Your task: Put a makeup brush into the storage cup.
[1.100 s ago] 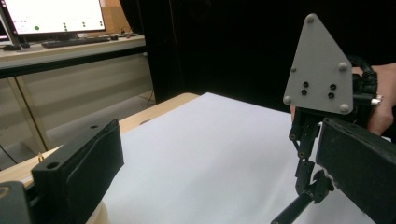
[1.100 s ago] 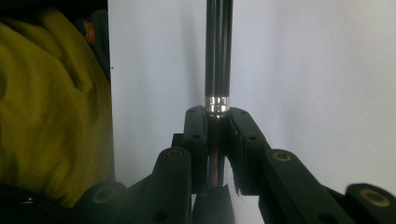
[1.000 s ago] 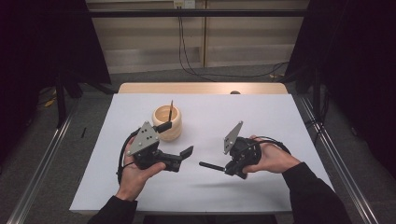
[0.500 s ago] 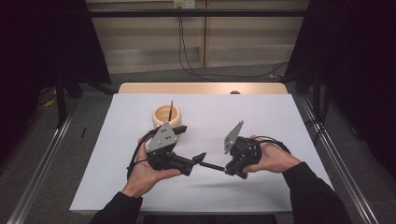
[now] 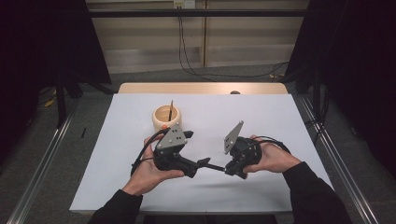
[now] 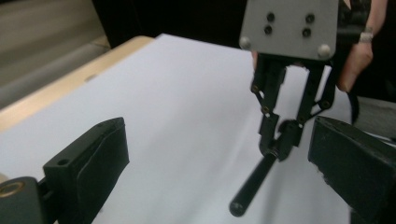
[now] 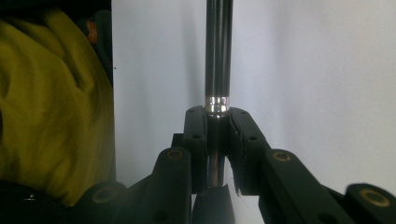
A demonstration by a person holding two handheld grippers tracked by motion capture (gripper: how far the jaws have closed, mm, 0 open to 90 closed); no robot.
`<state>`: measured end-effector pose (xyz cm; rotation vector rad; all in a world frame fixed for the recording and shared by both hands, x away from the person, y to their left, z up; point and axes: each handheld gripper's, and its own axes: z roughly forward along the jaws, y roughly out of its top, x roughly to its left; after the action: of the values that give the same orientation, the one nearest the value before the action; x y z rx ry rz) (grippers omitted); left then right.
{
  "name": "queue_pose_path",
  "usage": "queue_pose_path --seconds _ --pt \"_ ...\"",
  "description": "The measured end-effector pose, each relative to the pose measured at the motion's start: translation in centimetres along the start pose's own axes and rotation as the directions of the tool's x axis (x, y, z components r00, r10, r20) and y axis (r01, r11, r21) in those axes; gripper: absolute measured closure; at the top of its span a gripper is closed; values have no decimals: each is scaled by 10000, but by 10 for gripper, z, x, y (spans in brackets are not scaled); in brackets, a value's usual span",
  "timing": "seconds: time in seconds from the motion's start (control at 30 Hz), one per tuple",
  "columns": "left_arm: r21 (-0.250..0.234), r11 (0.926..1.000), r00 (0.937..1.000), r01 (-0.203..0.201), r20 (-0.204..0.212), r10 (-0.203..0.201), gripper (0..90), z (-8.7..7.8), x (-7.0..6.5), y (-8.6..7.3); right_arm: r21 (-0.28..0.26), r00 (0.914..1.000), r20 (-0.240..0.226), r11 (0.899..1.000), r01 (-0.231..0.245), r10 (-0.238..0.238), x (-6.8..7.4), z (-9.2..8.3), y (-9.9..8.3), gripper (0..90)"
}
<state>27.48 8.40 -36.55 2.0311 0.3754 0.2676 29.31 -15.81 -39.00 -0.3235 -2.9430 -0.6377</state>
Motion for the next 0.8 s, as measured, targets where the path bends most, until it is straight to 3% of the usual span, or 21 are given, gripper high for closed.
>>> queue_pose_path --seconds 0.17,0.23,0.4,0.63,0.8 --pt "618 9980 9998 -115 156 105 76 6 2 -2 24 10000 47 10000 54 -54 1 1 0 788" --pt "1067 9942 9994 -166 304 134 64 8 3 -2 47 9999 66 9999 140 -141 1 1 1 788" --pt "1611 9860 9963 -443 798 317 88 14 2 -1 96 9998 70 9998 186 -186 2 2 1 788" --pt "2711 9579 9878 -943 1453 562 116 22 4 -4 246 9993 35 9990 369 -370 4 6 2 788" --pt "3372 9326 9808 -1288 1823 696 132 26 4 -4 201 9990 15 9988 449 -450 4 6 3 788"
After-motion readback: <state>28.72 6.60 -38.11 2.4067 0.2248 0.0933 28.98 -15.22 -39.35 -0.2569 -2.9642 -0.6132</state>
